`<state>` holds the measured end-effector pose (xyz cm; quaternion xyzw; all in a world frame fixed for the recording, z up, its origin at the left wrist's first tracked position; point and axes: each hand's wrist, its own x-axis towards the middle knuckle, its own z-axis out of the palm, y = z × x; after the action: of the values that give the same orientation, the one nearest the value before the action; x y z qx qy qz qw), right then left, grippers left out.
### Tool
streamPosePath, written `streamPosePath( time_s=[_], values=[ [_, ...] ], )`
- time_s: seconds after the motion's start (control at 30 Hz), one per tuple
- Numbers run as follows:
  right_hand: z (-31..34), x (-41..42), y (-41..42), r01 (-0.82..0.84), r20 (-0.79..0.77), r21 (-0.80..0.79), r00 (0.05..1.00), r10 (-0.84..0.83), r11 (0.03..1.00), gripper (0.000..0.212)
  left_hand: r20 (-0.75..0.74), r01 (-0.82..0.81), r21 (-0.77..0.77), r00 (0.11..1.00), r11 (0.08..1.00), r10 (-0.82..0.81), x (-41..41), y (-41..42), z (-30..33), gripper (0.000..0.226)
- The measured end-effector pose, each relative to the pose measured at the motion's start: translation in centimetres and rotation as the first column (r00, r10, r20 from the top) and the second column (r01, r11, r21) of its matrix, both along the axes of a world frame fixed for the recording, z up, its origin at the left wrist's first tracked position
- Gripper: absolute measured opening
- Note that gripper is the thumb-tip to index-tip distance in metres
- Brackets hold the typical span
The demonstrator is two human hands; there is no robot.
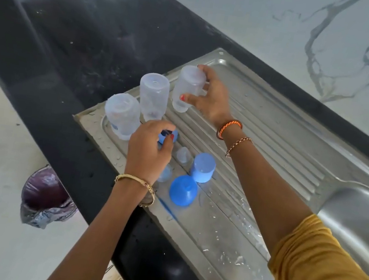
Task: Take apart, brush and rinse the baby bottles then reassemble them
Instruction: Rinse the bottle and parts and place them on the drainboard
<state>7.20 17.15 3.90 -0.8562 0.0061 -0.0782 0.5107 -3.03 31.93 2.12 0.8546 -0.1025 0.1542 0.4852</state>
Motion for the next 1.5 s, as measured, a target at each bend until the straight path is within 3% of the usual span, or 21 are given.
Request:
streamPosePath(
  time_s=[0.53, 0.83, 1.13, 1.5],
  values=[
    [-0.6, 0.3, 0.7, -0.053, -0.061, -0.026, 0.997, 0.051, 0.998, 0.085, -0.077, 0.02, 0.016, 0.997, 1.0, -0.019, 0.9, -0.7, -0.3, 0.019],
    [-0.4, 0.1, 1.0, -0.236, -0.04, -0.077, 0.972, 0.233, 0.969, 0.103, -0.101, 0.01, 0.008, 0.995, 1.0, -0.009, 1.0, -0.5, -0.2, 0.021],
    [-1.0, 0.8, 1.0, -0.136, 0.057, -0.124, 0.988, 0.144, 0.983, 0.076, -0.104, 0.009, 0.027, 0.995, 1.0, -0.006, 1.2, -0.5, -0.3, 0.022],
    [-1.1, 1.2, 0.5, -0.109, 0.031, -0.133, 0.993, 0.114, 0.985, 0.078, -0.122, 0.016, 0.038, 0.992, 0.999, -0.011, 1.3, -1.0, -0.5, 0.024]
  ],
)
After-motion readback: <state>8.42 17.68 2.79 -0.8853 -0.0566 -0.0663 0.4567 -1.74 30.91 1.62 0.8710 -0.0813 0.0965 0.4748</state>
